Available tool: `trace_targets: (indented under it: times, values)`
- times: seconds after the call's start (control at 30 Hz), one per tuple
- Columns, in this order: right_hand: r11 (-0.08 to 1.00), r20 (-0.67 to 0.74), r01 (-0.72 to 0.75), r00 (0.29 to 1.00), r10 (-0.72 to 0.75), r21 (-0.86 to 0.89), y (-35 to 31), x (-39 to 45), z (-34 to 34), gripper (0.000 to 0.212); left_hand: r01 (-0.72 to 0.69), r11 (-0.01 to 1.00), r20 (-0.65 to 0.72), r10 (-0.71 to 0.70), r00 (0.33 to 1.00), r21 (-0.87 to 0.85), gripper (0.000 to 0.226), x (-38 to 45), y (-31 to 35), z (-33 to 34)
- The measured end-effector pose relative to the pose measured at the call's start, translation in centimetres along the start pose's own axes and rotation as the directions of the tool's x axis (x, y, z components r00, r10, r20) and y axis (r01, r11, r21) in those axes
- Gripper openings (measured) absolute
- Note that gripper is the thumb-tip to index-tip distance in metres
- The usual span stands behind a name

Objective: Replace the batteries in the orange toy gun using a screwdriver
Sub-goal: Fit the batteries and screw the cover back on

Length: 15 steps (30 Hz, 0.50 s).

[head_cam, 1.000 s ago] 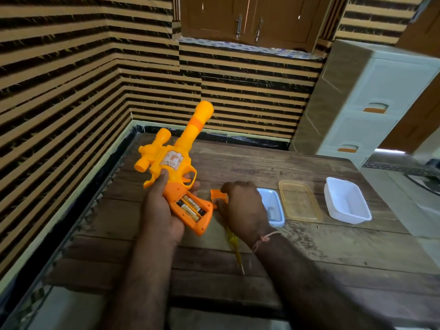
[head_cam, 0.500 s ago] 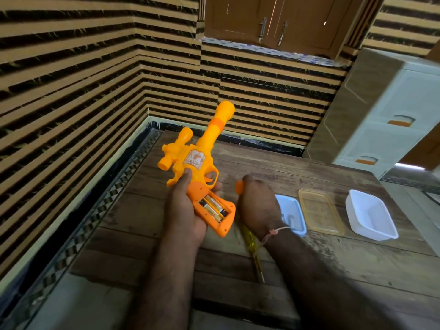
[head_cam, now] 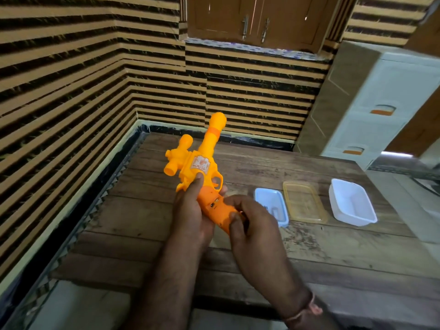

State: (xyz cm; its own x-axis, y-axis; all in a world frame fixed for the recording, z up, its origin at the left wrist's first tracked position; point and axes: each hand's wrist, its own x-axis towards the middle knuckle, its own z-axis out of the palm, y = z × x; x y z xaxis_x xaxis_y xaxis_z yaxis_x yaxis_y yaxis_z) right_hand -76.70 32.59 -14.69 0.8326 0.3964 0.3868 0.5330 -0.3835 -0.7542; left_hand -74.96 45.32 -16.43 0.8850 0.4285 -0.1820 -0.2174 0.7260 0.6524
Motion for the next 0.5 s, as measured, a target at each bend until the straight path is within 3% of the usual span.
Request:
trace_targets:
  times: [0.17, 0.33, 0.5]
  values:
    - [0.981, -0.005, 0.124, 0.992, -0.126, -0.150, -0.04, -0.29, 0.16, 0.030, 0.068, 0.998, -0.077, -0.068, 0.995, -0.010, 0.054, -0.01, -0.22, 0.27]
    - [0.940, 0.059, 0.142, 0.990, -0.130, -0.312, 0.22, -0.40, 0.38, 0.043, 0.107, 0.994, -0.083, -0.104, 0.991, 0.026, 0.037, -0.04, -0.22, 0.22]
    - [0.766, 0.033, 0.213, 0.969, -0.243, -0.607, 0.13, -0.20, 0.20, 0.039, 0.141, 0.990, -0.102, -0.139, 0.985, 0.006, 0.036, -0.24, 0.30, 0.37]
